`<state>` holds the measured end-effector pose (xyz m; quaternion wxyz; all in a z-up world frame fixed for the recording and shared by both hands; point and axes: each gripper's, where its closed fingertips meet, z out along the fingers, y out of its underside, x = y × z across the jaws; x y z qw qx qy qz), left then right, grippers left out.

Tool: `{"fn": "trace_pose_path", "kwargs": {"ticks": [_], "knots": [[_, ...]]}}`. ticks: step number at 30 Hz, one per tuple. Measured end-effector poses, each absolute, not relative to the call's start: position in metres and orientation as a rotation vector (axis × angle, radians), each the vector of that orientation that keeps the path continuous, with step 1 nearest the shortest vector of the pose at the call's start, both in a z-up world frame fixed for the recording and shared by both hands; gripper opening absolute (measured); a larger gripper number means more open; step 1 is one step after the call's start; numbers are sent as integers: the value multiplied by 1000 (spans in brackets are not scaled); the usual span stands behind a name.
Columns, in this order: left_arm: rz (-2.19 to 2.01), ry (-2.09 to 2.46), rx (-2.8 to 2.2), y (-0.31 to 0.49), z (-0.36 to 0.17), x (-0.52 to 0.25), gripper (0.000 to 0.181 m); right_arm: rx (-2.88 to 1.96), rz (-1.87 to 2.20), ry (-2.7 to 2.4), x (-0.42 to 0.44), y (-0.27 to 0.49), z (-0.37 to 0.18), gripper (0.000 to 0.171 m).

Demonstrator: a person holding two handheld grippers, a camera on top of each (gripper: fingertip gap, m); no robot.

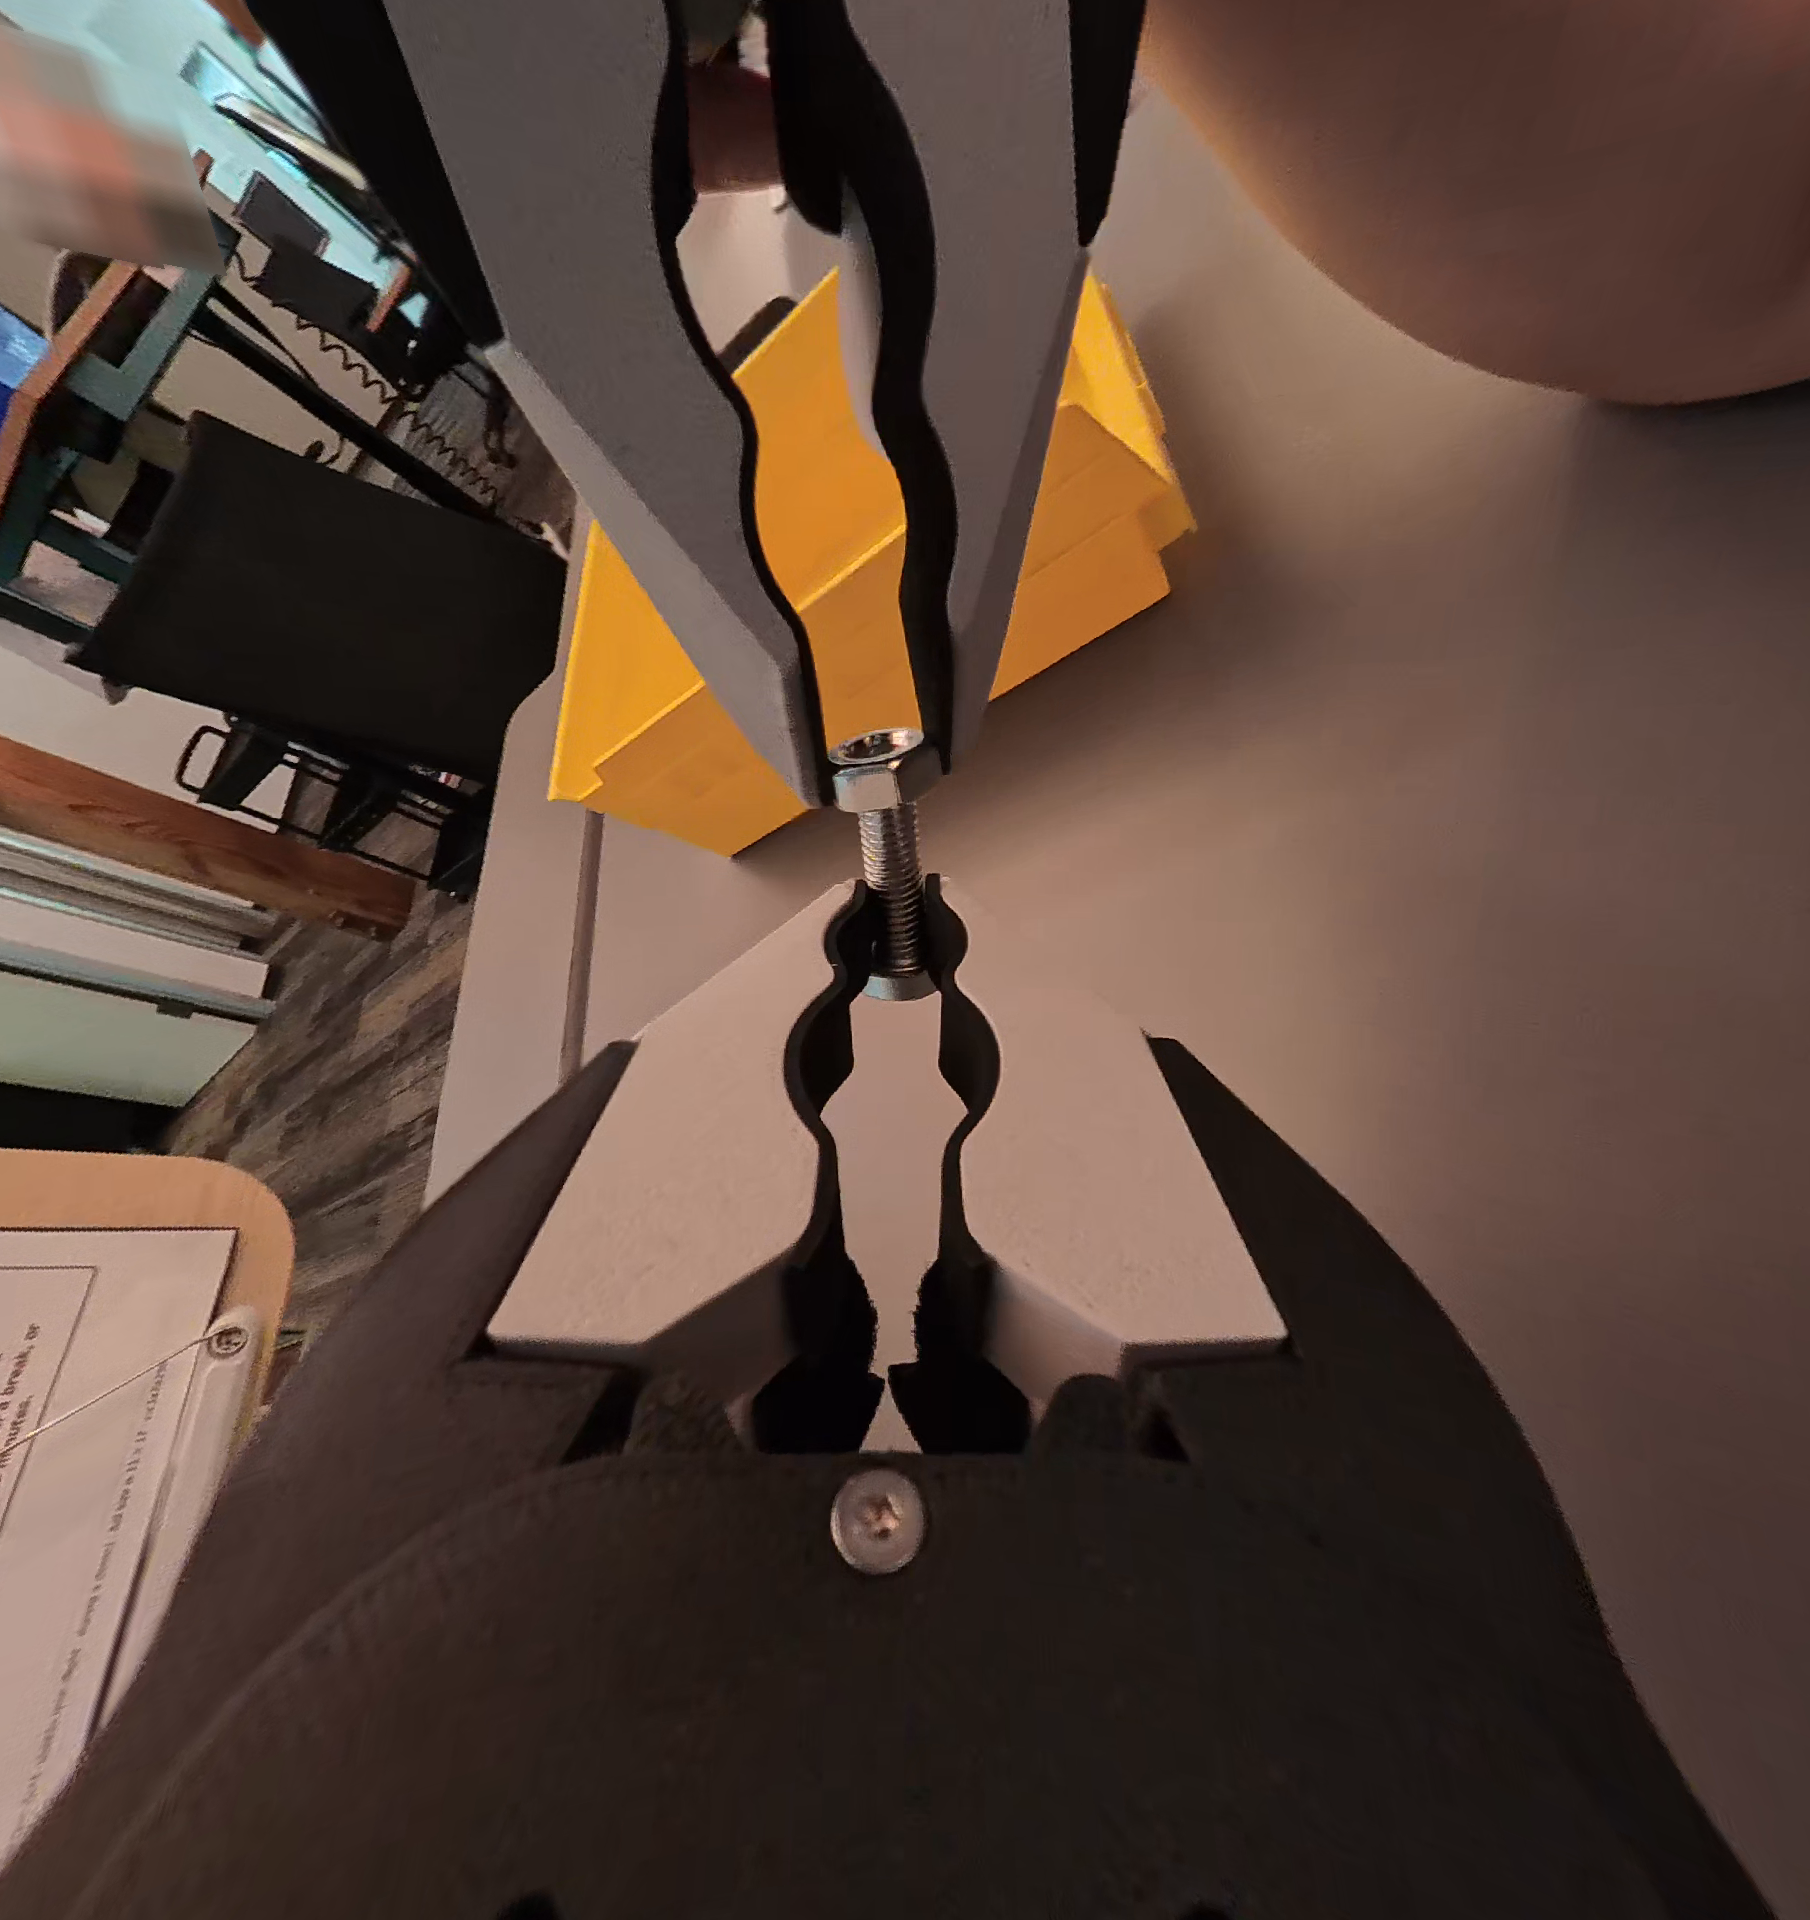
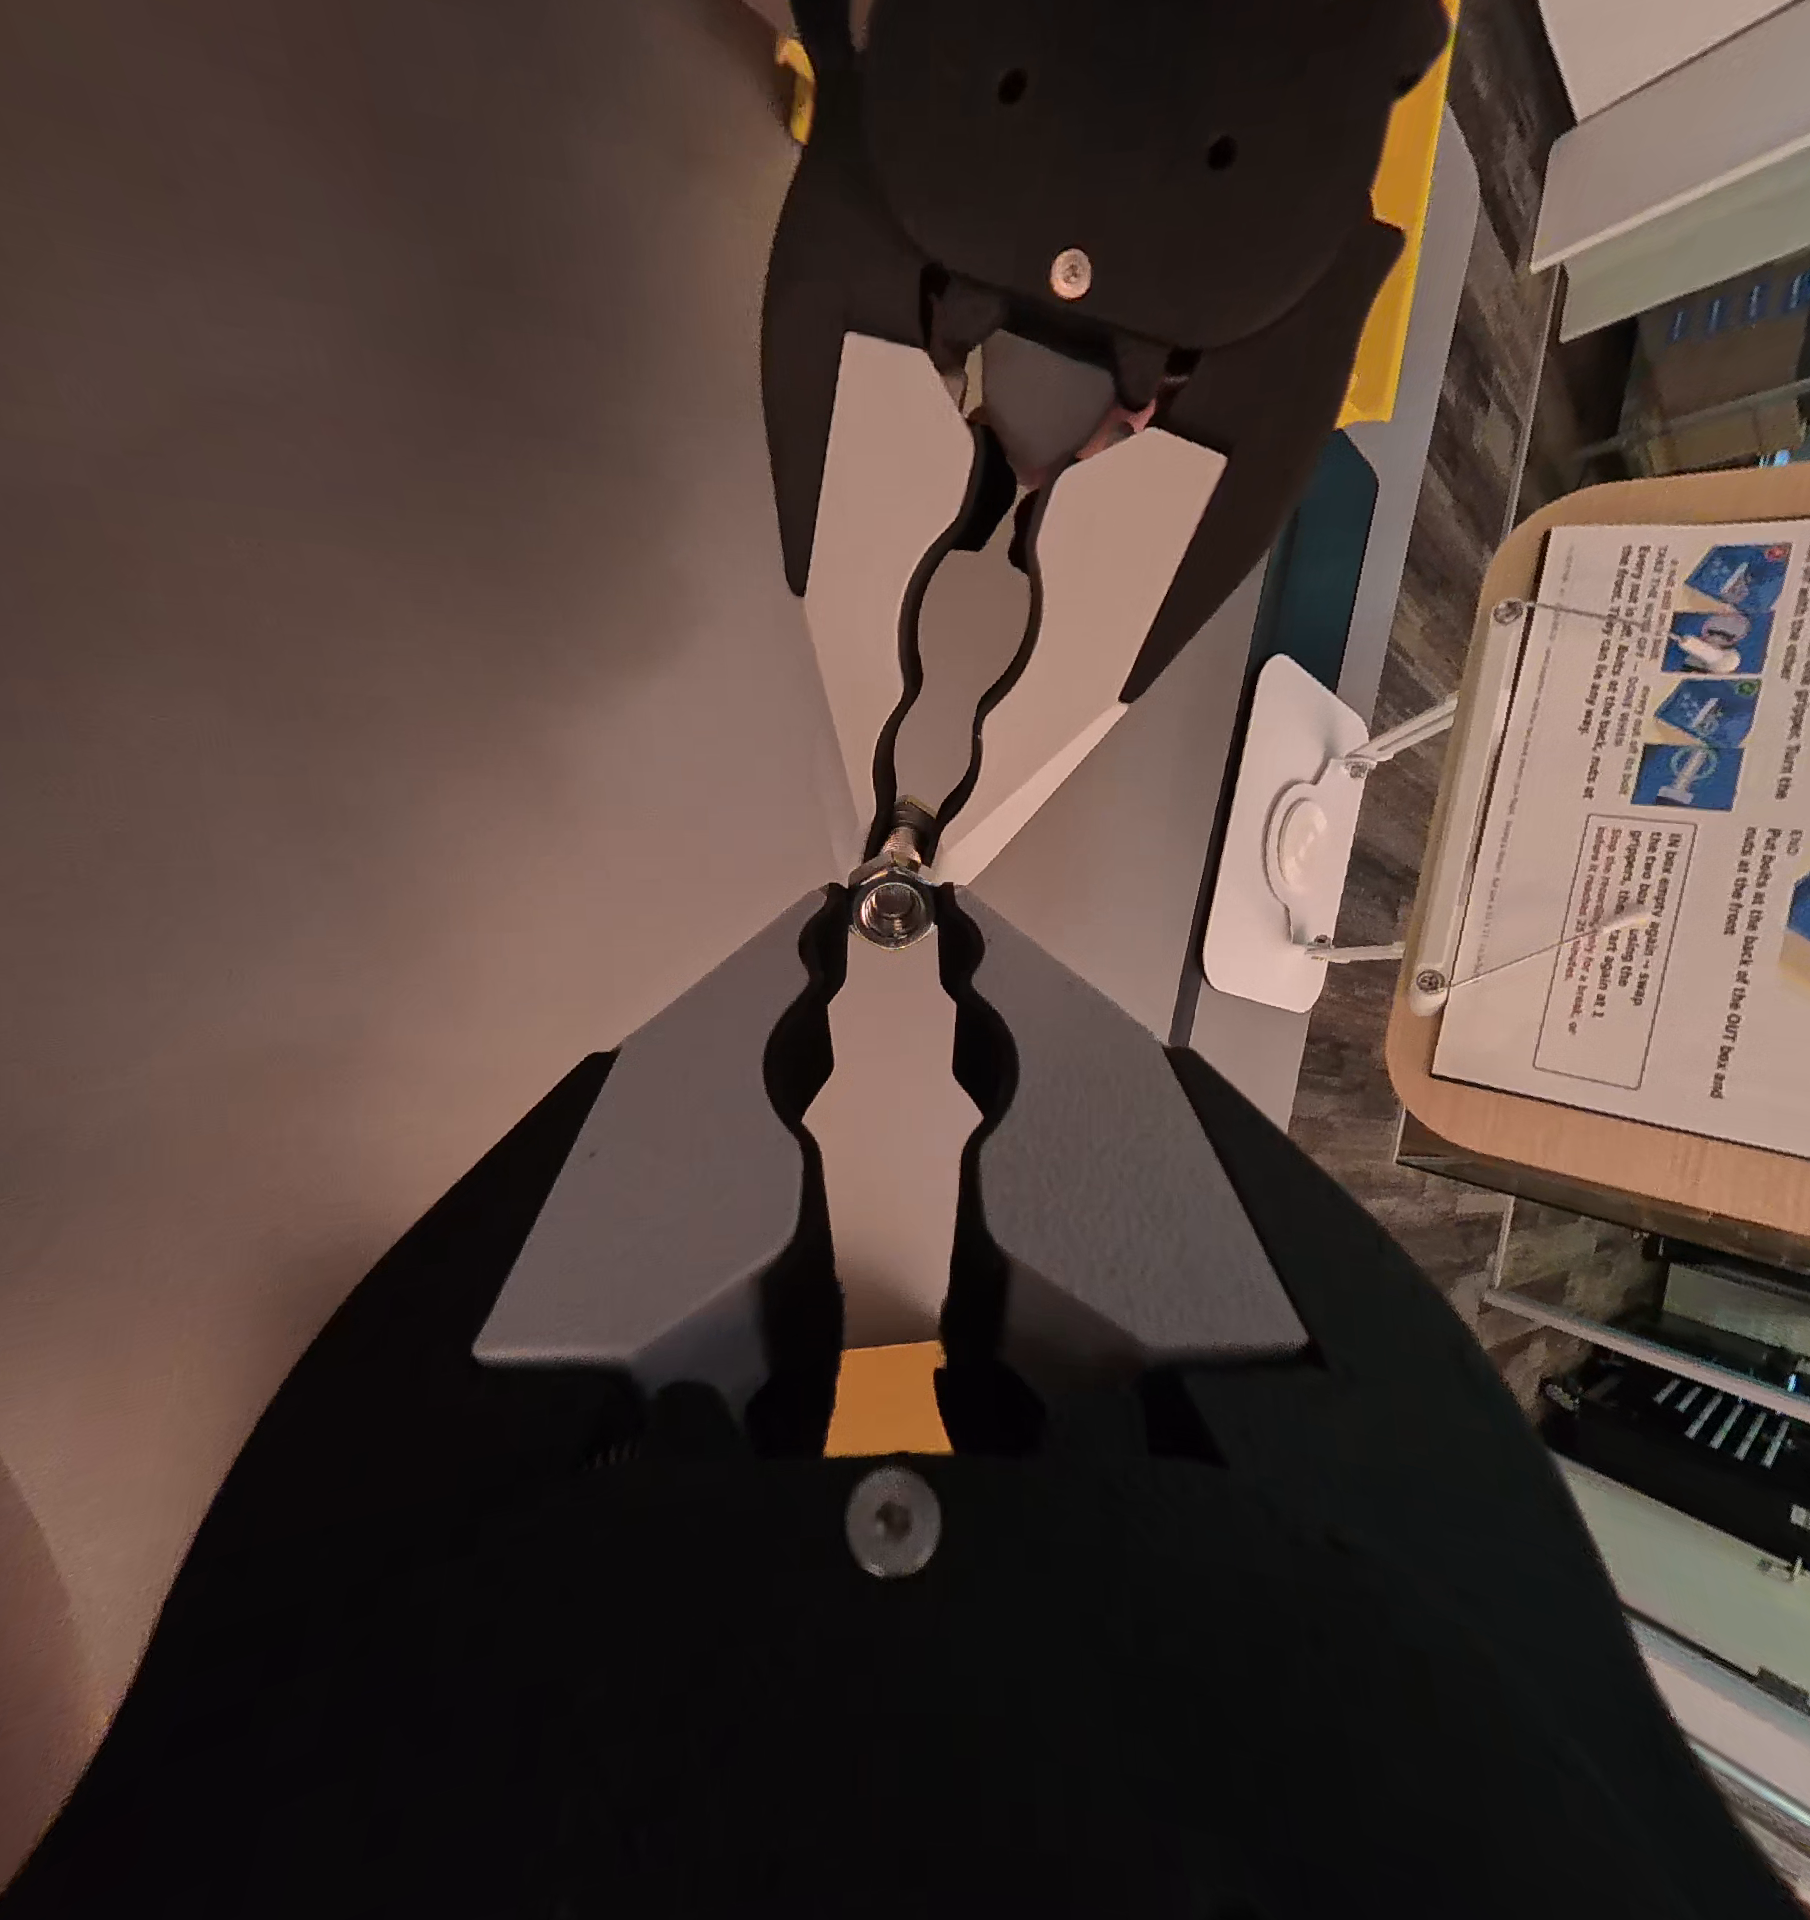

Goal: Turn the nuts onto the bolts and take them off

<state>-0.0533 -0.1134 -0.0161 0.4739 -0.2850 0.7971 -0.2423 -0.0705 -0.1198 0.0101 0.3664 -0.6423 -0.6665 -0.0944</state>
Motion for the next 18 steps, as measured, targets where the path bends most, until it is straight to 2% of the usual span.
{"fn": "trace_pose_path", "kwargs": {"ticks": [18], "knots": [[-967, 2269, -772, -148, -20, -94, 7, -1389, -246, -1911, -105, -147, 8, 16]]}}
